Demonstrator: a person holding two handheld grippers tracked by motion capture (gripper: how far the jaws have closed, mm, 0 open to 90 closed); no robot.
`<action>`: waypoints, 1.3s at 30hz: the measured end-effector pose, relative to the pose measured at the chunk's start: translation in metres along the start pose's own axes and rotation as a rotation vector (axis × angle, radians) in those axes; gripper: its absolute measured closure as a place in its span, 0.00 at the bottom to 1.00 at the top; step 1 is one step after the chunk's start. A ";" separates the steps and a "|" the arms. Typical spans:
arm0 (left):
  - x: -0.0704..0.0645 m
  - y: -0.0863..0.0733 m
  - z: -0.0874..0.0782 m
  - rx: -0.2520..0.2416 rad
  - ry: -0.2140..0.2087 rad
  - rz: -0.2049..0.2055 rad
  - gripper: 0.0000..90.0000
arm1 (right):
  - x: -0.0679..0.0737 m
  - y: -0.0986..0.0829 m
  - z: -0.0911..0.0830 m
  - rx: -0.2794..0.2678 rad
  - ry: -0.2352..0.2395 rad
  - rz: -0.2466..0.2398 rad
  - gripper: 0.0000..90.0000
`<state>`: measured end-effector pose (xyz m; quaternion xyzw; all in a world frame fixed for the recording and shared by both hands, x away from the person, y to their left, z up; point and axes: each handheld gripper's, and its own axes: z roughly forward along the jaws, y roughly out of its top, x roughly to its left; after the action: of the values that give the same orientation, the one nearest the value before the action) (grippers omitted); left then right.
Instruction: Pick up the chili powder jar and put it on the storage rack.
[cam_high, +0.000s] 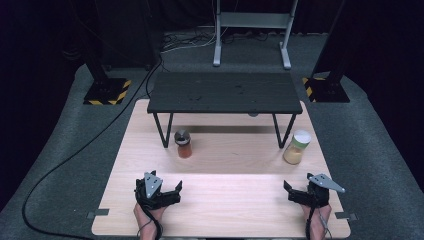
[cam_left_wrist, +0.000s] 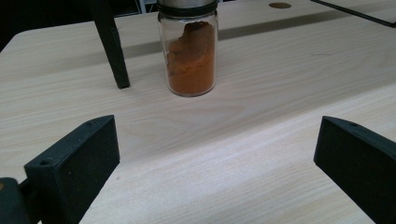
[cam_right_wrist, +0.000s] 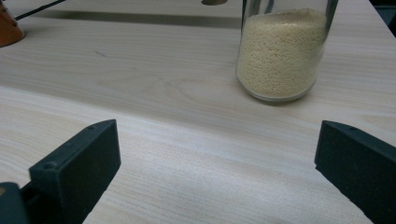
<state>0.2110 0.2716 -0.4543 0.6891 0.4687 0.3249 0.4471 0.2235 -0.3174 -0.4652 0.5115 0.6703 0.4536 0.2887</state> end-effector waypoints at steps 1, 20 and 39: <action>0.000 0.000 0.000 0.000 0.000 0.000 0.00 | 0.000 0.000 0.000 -0.001 -0.001 0.000 0.00; 0.000 0.014 0.024 -0.057 0.030 -0.011 0.00 | 0.000 0.000 0.000 -0.001 0.000 -0.005 0.00; 0.002 0.053 0.084 -0.023 -0.015 -0.002 0.00 | 0.000 0.000 0.000 0.001 0.001 -0.004 0.00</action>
<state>0.3032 0.2388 -0.4384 0.6859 0.4620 0.3248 0.4589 0.2237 -0.3171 -0.4651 0.5101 0.6716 0.4530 0.2892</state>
